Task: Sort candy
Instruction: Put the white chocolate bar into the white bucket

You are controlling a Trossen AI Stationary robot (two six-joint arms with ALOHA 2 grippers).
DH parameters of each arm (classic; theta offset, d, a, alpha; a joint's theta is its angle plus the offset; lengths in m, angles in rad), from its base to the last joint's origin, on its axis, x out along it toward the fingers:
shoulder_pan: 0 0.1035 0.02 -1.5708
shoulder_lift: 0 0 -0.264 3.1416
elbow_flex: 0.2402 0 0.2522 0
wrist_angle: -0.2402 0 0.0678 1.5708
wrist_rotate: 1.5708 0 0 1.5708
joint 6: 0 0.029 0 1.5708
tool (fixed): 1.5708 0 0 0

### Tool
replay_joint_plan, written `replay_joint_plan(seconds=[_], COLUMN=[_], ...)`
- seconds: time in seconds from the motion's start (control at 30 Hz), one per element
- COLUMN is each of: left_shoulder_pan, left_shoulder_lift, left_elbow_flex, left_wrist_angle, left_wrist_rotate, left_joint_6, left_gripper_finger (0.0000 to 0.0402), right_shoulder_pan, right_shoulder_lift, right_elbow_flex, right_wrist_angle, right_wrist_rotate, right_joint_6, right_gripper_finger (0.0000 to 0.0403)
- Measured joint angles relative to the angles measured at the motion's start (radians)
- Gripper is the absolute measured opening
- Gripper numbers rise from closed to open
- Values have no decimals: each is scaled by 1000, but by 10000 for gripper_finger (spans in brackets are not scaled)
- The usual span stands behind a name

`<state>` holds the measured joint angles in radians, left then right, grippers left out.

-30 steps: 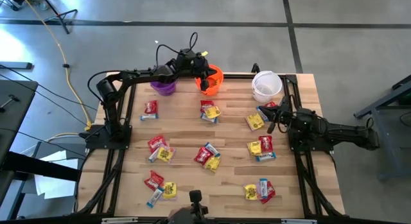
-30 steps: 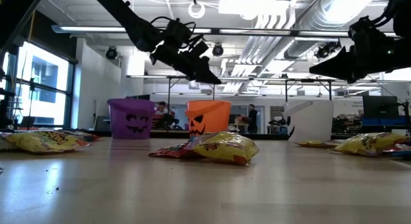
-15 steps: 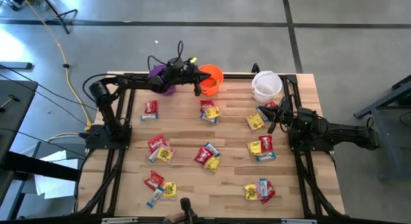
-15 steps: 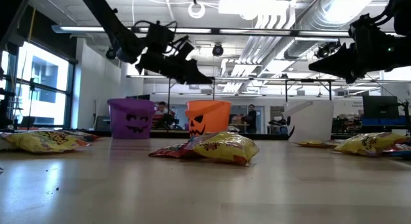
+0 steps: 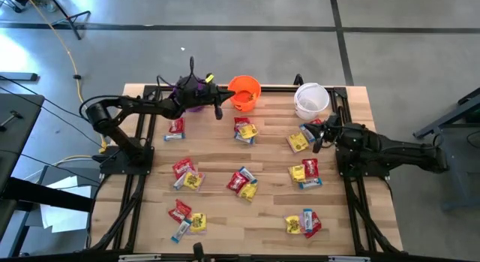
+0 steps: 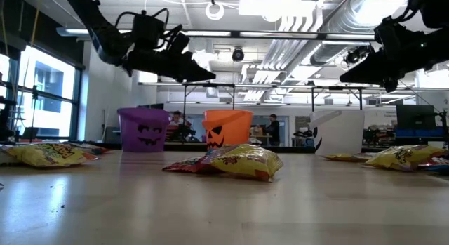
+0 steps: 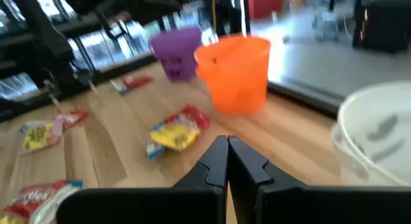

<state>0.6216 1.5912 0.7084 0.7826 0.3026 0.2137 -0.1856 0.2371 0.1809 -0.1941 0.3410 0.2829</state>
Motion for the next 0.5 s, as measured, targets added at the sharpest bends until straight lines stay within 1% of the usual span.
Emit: replay_joint_plan(seconds=[0.2, 0.37, 0.5], left_shoulder_pan=[0, 3, 14], left_shoulder_lift=[-9, -9, -9], left_elbow_flex=[-44, -75, -90], left_wrist_angle=[25, 60, 62], left_wrist_rotate=[-4, -4, -4], left_joint_6=[-1, 4, 5], left_gripper_finger=[0, 0, 0], right_shoulder_pan=[0, 0, 0], right_shoulder_lift=[141, 244, 313], right_elbow_flex=[127, 203, 262], right_wrist_angle=[-215, -297, -388], right_wrist_rotate=[0, -28, -62], right_joint_6=[134, 214, 289], right_gripper_finger=[0, 3, 18])
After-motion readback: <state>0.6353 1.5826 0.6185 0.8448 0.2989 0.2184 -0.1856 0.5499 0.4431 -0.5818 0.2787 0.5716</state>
